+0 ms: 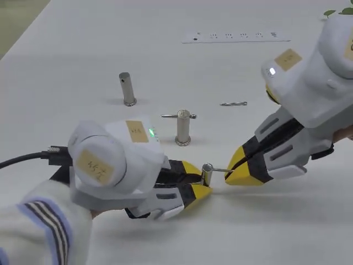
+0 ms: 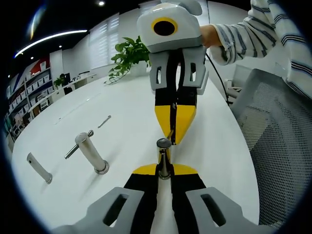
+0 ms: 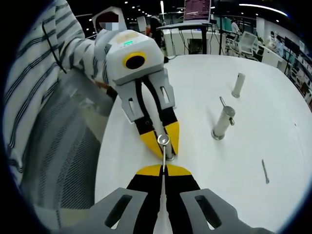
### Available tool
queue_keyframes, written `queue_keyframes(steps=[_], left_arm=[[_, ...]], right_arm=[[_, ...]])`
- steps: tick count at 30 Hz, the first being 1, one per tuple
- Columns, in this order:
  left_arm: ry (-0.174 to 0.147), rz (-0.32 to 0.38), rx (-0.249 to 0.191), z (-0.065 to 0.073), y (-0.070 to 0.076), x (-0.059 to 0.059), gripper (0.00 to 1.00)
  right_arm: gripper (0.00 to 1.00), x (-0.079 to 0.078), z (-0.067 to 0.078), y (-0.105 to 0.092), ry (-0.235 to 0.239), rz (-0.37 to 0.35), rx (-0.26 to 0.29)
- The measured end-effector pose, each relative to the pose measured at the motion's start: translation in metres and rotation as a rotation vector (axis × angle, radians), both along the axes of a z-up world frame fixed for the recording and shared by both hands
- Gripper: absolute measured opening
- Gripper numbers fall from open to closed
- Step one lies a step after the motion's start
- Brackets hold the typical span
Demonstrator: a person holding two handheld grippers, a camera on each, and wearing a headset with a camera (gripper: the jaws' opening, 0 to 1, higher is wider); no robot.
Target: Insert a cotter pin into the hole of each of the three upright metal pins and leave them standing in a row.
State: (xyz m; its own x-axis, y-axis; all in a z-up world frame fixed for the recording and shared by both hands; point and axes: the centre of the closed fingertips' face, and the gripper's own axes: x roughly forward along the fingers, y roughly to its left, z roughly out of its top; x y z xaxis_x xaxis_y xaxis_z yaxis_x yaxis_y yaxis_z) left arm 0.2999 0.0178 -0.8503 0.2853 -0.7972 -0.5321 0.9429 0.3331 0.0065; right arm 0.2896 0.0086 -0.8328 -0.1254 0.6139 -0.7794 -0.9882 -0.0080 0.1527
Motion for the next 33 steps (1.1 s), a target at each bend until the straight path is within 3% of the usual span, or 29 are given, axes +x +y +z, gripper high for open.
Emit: queue_keyframes(steps=[23,33], left_arm=[[-0.025,-0.002,0.035,-0.001,-0.002,-0.001,0.07],[-0.024,-0.013,0.033,-0.001,-0.006,-0.003,0.07]], right_arm=[[0.03,-0.004,0.001,0.001,0.044,-0.079,-0.059],[0.03,-0.006,0.000,0.010,0.022,-0.042,-0.064]])
